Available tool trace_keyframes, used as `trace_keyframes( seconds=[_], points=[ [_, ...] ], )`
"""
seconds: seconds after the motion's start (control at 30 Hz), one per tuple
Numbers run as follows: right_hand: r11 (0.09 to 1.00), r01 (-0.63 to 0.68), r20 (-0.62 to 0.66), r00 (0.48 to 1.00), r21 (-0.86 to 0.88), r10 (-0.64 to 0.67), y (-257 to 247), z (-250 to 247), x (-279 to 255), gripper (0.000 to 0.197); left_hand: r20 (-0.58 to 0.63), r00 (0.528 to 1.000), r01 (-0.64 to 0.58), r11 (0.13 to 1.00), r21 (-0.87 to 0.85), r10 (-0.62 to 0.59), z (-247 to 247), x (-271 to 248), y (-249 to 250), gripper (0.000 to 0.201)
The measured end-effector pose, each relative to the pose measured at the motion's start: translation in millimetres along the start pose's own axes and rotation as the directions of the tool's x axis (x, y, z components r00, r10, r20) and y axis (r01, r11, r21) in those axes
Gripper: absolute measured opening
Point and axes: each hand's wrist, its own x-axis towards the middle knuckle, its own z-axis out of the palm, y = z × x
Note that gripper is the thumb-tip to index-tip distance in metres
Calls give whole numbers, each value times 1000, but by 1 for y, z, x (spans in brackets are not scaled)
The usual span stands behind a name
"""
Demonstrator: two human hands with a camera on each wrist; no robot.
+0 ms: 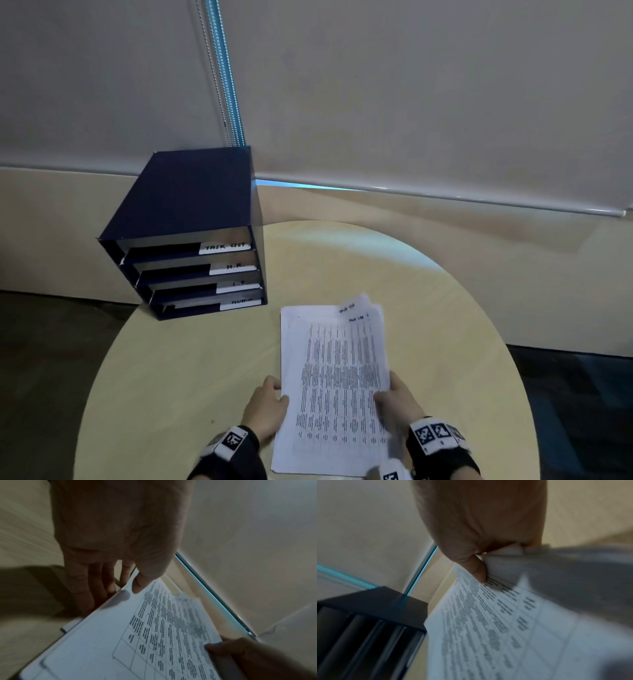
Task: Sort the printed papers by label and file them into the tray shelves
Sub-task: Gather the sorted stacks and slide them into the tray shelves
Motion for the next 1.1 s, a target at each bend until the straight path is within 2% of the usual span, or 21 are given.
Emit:
trace_keyframes(
  seconds=[0.03,0.07,0.1,0.17,0.23,0.27,0.33,0.37,0.47,0.6,0.7,0.77,0.83,0.93,1.0,1.03,1.07,1.1],
  points=[
    [999,10,28,1000,36,-11,-1,1,-5,42,-58,998,-4,1000,23,5,0,0,-1,33],
    [997,28,66,997,73,-32,-1,2,-10,43,-95,995,1,1000,-31,-3,-3,-2,3,43],
    [994,41,107,993,99,-51,-3,2,-15,44,-102,994,9,987,-163,-26,-6,-1,4,52],
    [988,53,173,982,143,-78,-6,0,-22,54,-37,998,29,884,-466,-52,-19,0,8,61],
    [977,49,223,970,210,-96,-8,-4,-24,60,53,998,65,786,-615,-41,-36,2,10,67],
    [975,64,249,961,214,-118,-14,-6,-26,59,59,998,47,759,-649,-11,-45,-2,17,61],
    [980,130,296,940,153,-171,-31,-6,-33,52,19,994,-69,750,-658,109,-60,-13,34,37],
    [978,164,303,933,126,-195,-39,-6,-36,47,-9,984,-140,750,-646,176,-65,-19,43,36],
    [949,239,235,929,205,-285,-66,1,-42,33,-125,942,-311,670,-674,312,-72,-39,71,34],
    [853,409,-10,903,325,-429,-90,16,-53,25,-369,893,-445,622,-645,256,-69,-42,82,26],
    [767,545,-80,829,339,-553,-97,25,-65,25,-487,831,-535,627,-567,269,-68,-55,87,47],
    [721,600,-65,783,346,-619,-98,27,-72,30,-535,779,-604,624,-496,328,-65,-63,91,45],
    [698,633,-77,757,335,-649,-99,28,-75,31,-527,792,-588,619,-521,309,-64,-63,89,51],
    [676,667,-101,731,315,-675,-101,27,-73,33,-520,818,-545,620,-564,246,-68,-52,84,89],
    [649,721,-172,690,244,-703,-105,28,-73,32,-529,819,-535,628,-565,222,-72,-42,81,94],
    [624,762,-223,648,174,-728,-107,28,-73,33,-532,819,-532,630,-565,214,-74,-38,82,91],
    [592,804,-281,581,56,-764,-109,28,-75,36,-533,820,-532,624,-572,210,-76,-35,83,89],
    [541,836,-319,491,-89,-811,-112,28,-77,43,-529,824,-523,631,-573,203,-77,-31,83,89]
  ],
)
